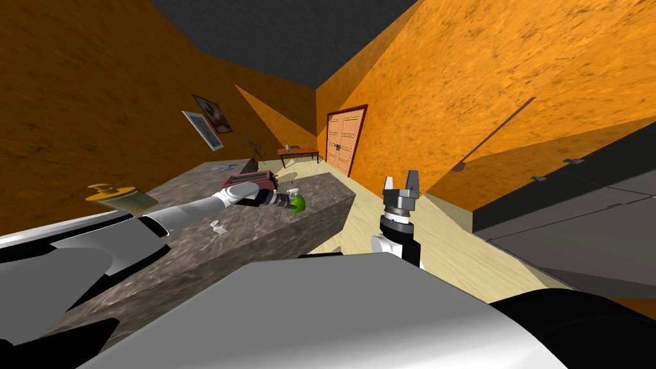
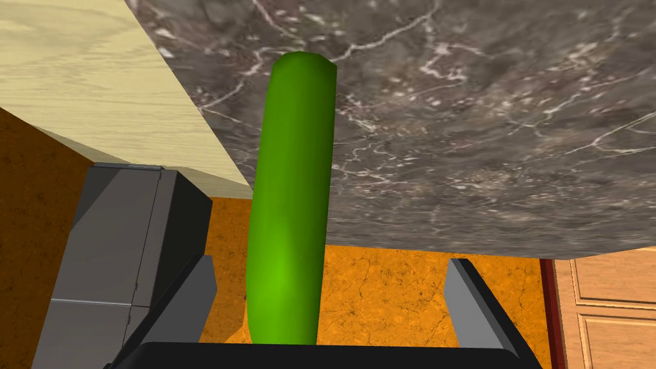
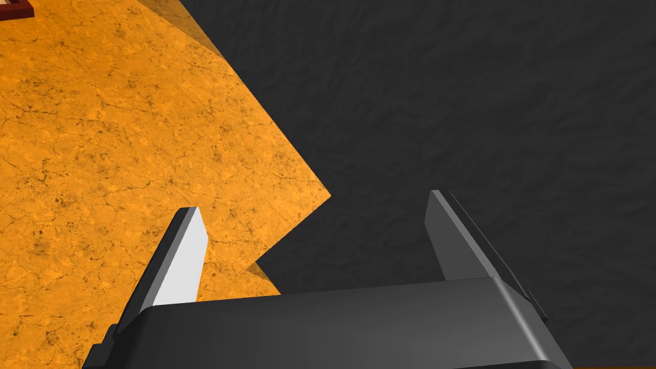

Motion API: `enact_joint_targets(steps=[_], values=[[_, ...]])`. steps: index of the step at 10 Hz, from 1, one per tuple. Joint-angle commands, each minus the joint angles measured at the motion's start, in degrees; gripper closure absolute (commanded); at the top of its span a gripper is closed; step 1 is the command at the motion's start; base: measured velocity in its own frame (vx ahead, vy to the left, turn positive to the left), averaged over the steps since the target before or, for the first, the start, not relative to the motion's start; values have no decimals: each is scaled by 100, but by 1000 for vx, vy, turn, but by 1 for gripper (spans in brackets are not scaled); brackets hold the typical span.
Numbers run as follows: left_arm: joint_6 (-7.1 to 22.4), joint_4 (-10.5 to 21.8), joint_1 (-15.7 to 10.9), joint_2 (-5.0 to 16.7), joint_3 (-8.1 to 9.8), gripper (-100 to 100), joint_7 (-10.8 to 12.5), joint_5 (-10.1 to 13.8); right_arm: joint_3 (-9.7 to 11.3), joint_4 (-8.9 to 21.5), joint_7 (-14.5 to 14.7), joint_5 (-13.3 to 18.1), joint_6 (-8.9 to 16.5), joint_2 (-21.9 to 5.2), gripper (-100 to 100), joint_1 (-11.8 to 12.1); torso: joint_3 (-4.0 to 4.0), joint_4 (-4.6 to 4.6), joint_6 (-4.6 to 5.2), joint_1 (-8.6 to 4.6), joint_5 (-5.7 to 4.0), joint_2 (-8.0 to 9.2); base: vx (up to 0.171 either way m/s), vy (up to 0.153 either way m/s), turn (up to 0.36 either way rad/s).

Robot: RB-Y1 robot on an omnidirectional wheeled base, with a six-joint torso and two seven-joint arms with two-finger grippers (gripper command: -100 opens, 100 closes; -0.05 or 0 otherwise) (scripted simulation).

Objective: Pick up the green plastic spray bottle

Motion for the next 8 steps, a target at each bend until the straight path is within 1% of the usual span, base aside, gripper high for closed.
enact_joint_targets(steps=[1, 2, 3, 4, 5, 6, 7, 8], values=[[186, 31, -119, -286, 80, -100, 286, -286, 0, 0, 0, 0, 0, 0, 0, 0, 0, 0, 0, 0, 0, 0, -75, 93, -106], [186, 31, -119, -363, 80, -100, 455, -470, 0, 0, 0, 0, 0, 0, 0, -1, 3, 1, 6, 2, -1, 8, -76, 109, -114], [186, 31, -119, -363, 80, -100, 631, -595, 0, 0, 0, 0, 0, 0, 0, -1, 6, 2, 2, 7, 0, 10, -29, 61, 1], [346, 56, -239, -612, 164, -100, 799, -792, 0, 0, 0, 0, 0, 0, 0, 0, 0, 0, 0, -5, -1, -1, -71, 104, -104], [346, 56, -239, -692, 164, -100, 964, -957, 0, 0, 0, 0, 0, 0, 0, -1, 3, 1, 5, 5, -1, 6, -79, 119, -102], [346, 56, -239, -692, 164, -100, 1132, -1088, 0, 0, 0, 0, 0, 0, 0, -1, 5, 2, 1, 10, 1, 9, -33, 62, -5], [507, 80, -359, -953, 248, -100, 1293, -1277, 0, 0, 0, 0, 0, 0, 0, 0, -1, 0, -1, -4, -1, -2, -72, 102, -105], [507, 80, -359, -1020, 248, -100, 1453, -1445, 0, 0, 0, 0, 0, 0, 0, -1, 2, 1, 5, 4, -1, 5, -68, 123, -105]])
